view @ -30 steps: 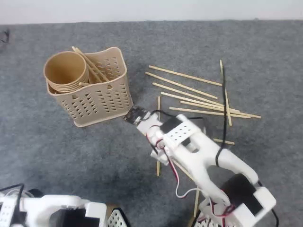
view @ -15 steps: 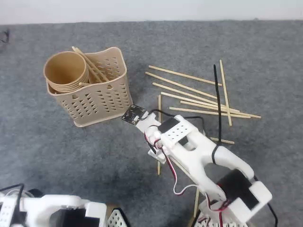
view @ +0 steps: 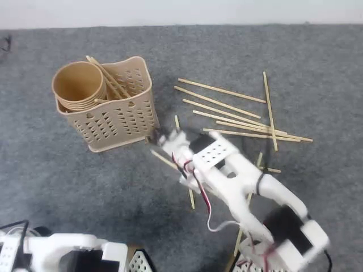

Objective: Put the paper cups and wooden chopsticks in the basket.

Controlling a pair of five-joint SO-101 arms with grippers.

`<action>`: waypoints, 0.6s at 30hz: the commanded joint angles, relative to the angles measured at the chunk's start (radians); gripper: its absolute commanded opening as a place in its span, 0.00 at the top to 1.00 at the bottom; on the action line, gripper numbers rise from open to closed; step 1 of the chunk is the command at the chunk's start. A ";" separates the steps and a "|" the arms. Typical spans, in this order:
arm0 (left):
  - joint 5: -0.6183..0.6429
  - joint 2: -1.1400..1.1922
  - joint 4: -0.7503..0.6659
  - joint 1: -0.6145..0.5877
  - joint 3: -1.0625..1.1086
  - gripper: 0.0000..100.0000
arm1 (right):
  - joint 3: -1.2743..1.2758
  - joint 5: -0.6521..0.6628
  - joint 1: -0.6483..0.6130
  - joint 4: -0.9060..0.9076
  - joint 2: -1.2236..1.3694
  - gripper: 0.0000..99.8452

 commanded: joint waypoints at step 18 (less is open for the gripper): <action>-0.009 -0.020 -0.018 0.008 -0.002 0.65 | -0.370 0.160 -0.044 -0.547 -0.360 0.99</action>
